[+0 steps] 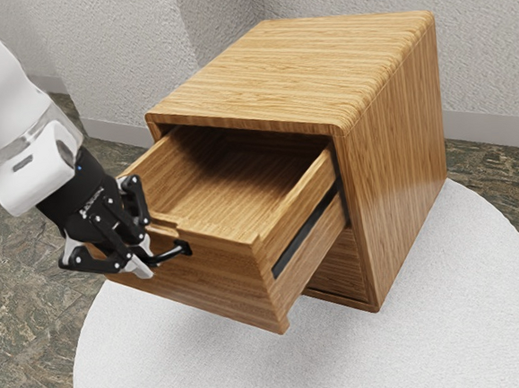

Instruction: Pull the drawer handle with one arm to open the drawer

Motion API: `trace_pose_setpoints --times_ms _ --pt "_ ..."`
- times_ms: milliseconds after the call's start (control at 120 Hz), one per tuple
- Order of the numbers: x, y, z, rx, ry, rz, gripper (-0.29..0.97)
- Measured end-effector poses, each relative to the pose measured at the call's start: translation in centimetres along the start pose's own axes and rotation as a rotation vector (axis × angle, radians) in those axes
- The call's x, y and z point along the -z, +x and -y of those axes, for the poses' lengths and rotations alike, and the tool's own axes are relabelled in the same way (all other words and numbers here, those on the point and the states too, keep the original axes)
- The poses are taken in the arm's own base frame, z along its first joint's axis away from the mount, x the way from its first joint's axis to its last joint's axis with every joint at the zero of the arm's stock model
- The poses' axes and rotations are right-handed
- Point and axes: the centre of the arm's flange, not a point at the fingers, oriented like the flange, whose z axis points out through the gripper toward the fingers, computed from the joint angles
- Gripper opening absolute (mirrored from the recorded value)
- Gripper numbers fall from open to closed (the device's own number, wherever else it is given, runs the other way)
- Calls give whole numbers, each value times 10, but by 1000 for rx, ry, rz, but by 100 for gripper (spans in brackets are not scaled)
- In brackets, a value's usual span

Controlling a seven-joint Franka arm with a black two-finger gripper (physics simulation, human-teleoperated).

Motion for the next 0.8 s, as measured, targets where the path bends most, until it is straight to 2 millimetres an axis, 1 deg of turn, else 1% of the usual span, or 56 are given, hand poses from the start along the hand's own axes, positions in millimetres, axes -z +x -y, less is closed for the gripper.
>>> trace_pose_setpoints --times_ms 92,142,208,258,325,375,408,433,483,508,533,558,617,742,775,800 --pt "8 0 -8 -5 4 -4 6" --pt "12 1 -14 -11 4 -3 14" --pt "22 9 -26 -32 12 -2 28" --pt "33 17 -39 -56 26 -1 37" --pt "58 31 -59 -94 60 -4 46" --pt "76 38 -65 -100 77 -6 51" --pt "83 42 -59 -84 72 -4 53" --pt "93 53 -46 -72 71 1 55" --pt "104 72 -17 -34 60 18 58" --pt "111 78 -5 -8 68 31 59" --pt "116 80 3 24 73 48 60" --pt "119 75 10 67 76 64 61" --pt "124 56 21 195 86 111 63" --pt "143 22 34 440 132 165 65" --pt "143 12 40 502 138 175 66" --pt "138 7 47 542 134 185 66"
